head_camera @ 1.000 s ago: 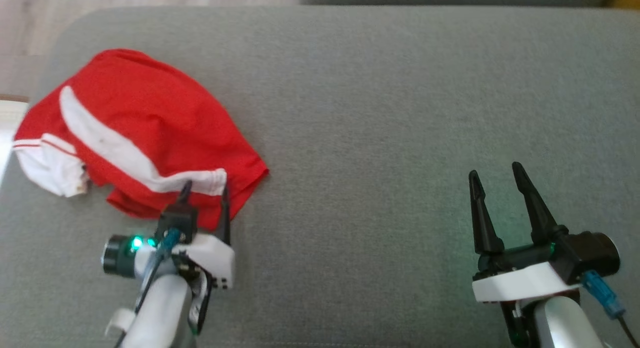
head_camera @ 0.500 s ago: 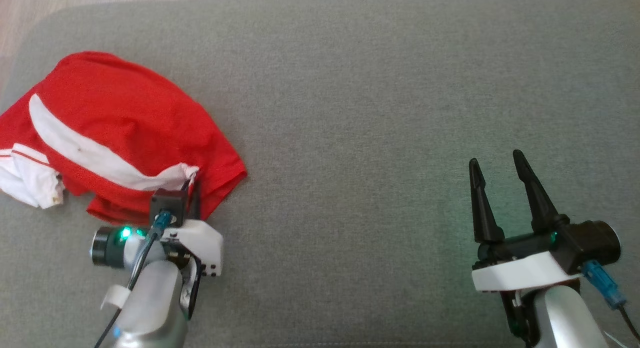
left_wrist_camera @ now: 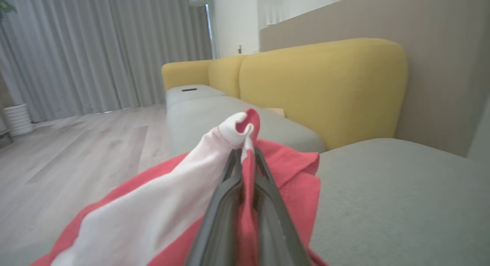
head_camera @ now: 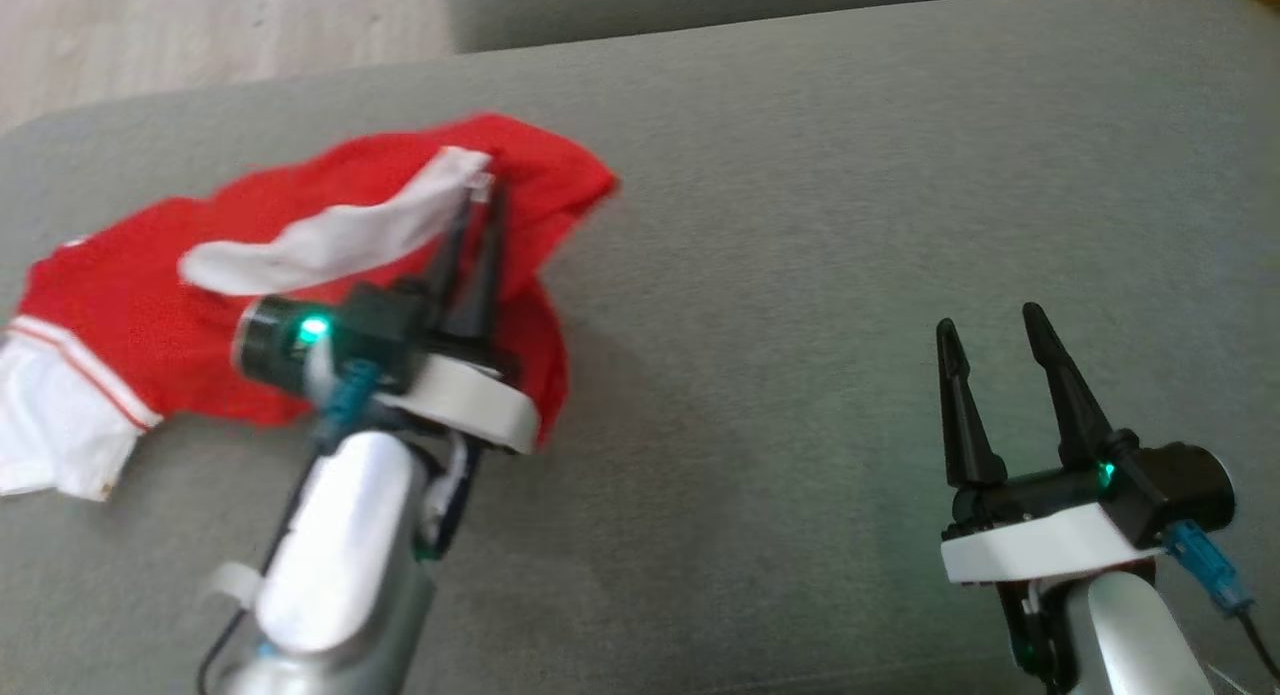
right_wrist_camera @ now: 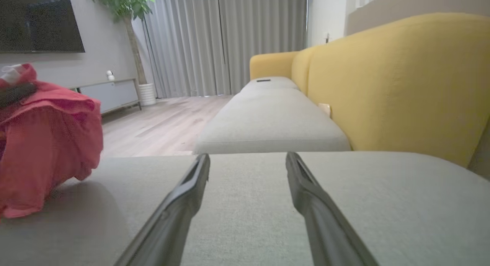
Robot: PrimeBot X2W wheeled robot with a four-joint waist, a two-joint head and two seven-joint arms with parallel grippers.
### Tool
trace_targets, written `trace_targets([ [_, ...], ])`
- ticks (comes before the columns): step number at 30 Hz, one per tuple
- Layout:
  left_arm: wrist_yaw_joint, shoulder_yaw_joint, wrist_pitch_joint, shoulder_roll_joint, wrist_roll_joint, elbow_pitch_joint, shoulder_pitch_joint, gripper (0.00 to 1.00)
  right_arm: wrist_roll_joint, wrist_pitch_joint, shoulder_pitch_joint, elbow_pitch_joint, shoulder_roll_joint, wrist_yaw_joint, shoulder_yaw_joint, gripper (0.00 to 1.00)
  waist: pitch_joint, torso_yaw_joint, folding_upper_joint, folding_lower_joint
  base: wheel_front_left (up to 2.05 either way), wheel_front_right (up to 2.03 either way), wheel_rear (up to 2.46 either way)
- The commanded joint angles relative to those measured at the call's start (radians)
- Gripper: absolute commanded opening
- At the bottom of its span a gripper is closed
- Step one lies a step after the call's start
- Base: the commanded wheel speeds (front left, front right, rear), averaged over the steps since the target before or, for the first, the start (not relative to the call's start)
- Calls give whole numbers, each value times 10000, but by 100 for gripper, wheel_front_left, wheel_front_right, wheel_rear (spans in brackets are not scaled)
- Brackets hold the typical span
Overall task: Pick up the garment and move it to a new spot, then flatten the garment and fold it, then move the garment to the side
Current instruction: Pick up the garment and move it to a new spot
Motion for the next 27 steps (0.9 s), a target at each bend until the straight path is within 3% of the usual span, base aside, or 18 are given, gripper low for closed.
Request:
trace_targets([
  [1, -95, -47, -88, -1, -41, -475, -491, 0, 81, -65, -258, -298, -68, 77, 266, 100, -169, -431, 0, 0, 0, 0, 0],
  [6, 73, -1367, -88, -54, -687, -550, -1315, 0, 227, -65, -372, -300, -68, 77, 475, 100, -112, -1066, 0, 0, 0, 0, 0],
  [19, 1921, -4378, -89, -59, -3340, -399, -3510, 0, 592, -65, -688, -240, -68, 77, 1129, 100, 160, -2655, 0, 0, 0, 0, 0],
  [20, 2063, -4545, -89, -59, -3498, -407, -3582, 45, 600, -65, -700, -243, -68, 77, 1130, 100, 181, -2703, 0, 0, 0, 0, 0],
  [21, 2140, -4748, -89, -59, -3609, -371, -3637, 100, 605, -65, -714, -249, -68, 77, 1131, 100, 215, -2744, 0, 0, 0, 0, 0],
  [27, 2554, -5057, -89, -60, -3779, -309, -3677, 100, 555, -65, -660, -293, -68, 77, 865, 100, 215, -2517, 0, 0, 0, 0, 0],
])
